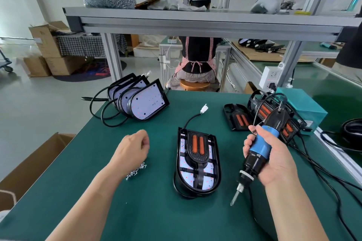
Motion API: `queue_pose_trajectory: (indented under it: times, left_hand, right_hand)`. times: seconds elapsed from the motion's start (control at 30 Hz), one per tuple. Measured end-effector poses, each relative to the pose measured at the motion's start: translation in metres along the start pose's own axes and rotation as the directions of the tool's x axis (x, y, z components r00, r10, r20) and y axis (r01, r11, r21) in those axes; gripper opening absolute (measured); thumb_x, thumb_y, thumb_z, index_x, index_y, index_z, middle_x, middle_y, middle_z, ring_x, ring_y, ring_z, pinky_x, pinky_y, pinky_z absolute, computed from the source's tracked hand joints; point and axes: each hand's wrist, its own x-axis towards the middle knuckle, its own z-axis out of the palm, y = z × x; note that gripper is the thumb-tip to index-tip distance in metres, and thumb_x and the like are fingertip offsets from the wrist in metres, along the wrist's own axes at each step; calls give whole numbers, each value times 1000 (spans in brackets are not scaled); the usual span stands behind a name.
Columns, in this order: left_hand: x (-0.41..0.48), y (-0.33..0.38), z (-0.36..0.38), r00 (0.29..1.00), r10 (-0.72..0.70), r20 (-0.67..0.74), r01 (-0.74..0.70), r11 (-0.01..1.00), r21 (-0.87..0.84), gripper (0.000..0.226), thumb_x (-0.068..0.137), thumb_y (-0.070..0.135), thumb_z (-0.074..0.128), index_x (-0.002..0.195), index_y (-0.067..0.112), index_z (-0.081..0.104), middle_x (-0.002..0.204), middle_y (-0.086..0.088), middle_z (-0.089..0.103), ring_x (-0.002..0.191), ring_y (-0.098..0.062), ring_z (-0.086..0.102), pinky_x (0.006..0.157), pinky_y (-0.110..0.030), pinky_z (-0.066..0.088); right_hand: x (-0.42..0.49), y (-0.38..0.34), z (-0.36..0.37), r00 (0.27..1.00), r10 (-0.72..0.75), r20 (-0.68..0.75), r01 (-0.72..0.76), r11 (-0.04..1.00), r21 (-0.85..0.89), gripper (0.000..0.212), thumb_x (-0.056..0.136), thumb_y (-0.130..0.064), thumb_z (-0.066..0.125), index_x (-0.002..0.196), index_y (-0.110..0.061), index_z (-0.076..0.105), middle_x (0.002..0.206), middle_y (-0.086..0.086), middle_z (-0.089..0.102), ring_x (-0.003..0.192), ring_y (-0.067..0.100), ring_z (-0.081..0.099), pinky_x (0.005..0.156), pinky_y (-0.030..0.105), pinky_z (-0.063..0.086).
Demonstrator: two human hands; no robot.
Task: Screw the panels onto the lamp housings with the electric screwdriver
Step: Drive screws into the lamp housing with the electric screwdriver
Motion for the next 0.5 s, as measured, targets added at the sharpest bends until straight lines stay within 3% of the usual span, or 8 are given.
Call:
queue_pose_trajectory:
  times: [0.1, 0.2, 0.3, 0.37, 0.43, 0.5]
  left_hand:
    - [-6, 13, 3, 996, 15, -89, -27, 990, -137, 18, 90, 11, 55, 79, 24, 48, 69, 3, 60, 65, -18, 53, 57, -33, 44]
    - [-9, 27, 6, 990, 29, -138, -64, 964, -258, 21, 89, 11, 61, 77, 25, 51, 70, 4, 60, 65, -18, 52, 56, -31, 44]
    - [-6, 29, 6, 982, 4, -188, -43, 978, -203, 20, 88, 8, 63, 79, 23, 54, 66, 5, 60, 65, -20, 54, 60, -34, 46]
    - [-4, 26, 4, 983, -49, -174, 12, 978, -207, 17, 88, 4, 62, 88, 21, 59, 71, 6, 64, 70, -20, 57, 60, -25, 47]
    - [-7, 25, 2, 983, -116, -141, 62, 939, -338, 20, 87, 3, 66, 92, 22, 65, 74, 6, 69, 69, -12, 60, 57, -13, 45]
    - [-13, 33, -2, 985, -148, -91, 79, 847, -526, 21, 84, 4, 74, 85, 25, 70, 76, 3, 73, 72, -8, 66, 68, -15, 48]
  right_hand:
    - [-4, 2, 12, 996, -71, -53, 74, 996, 55, 23, 83, -14, 74, 99, -13, 57, 67, 1, 57, 55, 11, 58, 49, 22, 49]
    - [-3, 6, 19, 980, -162, -119, 173, 981, 90, 22, 90, -13, 73, 100, -15, 53, 68, 1, 55, 53, 13, 59, 50, 22, 49]
    - [-4, 8, 27, 956, -256, -145, 269, 960, 75, 19, 91, -13, 72, 97, -16, 54, 68, 1, 55, 55, 14, 61, 52, 22, 51]
    - [-7, 11, 29, 949, -271, -158, 286, 955, 80, 20, 90, -15, 74, 98, -15, 55, 68, 0, 56, 59, 14, 64, 55, 22, 52]
    - [-9, 15, 28, 947, -258, -190, 281, 953, 108, 25, 88, -18, 76, 102, -13, 56, 68, 0, 57, 63, 14, 66, 57, 22, 53]
    - [-12, 17, 28, 941, -251, -226, 286, 949, 135, 28, 88, -20, 77, 104, -12, 56, 67, -2, 58, 64, 14, 65, 57, 22, 53]
